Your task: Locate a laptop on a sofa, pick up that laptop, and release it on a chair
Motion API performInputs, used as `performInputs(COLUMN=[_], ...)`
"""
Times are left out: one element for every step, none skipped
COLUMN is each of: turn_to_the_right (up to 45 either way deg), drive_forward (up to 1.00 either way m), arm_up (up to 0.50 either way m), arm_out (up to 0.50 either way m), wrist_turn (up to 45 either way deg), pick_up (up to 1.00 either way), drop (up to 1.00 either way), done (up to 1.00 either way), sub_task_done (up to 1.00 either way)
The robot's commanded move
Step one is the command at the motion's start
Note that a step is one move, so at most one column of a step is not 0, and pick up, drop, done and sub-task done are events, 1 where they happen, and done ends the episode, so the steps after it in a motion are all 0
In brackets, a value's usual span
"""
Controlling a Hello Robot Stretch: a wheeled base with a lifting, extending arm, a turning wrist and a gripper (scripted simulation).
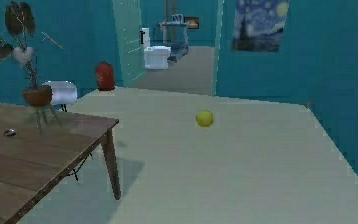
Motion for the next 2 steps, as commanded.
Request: performInputs(turn_to_the_right=[3.0, 0.0], drive_forward=[0.00, 1.00], arm_up=[0.00, 0.00], arm_out=[0.00, 0.00], wrist_turn=[0.0, 0.0], pick_up=[0.00, 0.00], drop=[0.00, 0.00], done=[0.00, 0.00], sub_task_done=[0.00, 0.00])
